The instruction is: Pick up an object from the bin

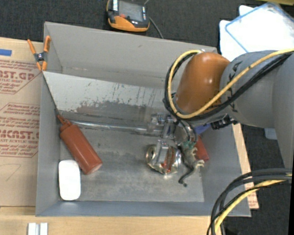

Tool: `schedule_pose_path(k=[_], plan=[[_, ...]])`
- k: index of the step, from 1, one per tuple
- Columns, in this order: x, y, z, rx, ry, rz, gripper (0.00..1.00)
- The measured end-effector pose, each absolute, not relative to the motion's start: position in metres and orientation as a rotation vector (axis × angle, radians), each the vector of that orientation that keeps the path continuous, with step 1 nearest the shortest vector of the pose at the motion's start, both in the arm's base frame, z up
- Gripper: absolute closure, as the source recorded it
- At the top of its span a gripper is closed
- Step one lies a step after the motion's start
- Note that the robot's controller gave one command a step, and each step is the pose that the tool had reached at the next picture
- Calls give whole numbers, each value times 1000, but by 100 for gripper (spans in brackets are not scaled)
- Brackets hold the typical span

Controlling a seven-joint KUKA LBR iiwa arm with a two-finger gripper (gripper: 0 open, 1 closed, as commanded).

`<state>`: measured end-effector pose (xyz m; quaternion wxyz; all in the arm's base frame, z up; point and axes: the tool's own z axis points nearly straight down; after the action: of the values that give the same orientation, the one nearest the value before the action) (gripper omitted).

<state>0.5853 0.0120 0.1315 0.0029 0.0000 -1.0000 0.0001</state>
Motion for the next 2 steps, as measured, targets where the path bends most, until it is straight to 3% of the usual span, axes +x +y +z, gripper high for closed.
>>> schedule_pose_path(k=[1, 2], plan=[[587, 12, 136, -1, -3144, 0, 0], [550, -34, 70, -87, -3140, 0, 0]])
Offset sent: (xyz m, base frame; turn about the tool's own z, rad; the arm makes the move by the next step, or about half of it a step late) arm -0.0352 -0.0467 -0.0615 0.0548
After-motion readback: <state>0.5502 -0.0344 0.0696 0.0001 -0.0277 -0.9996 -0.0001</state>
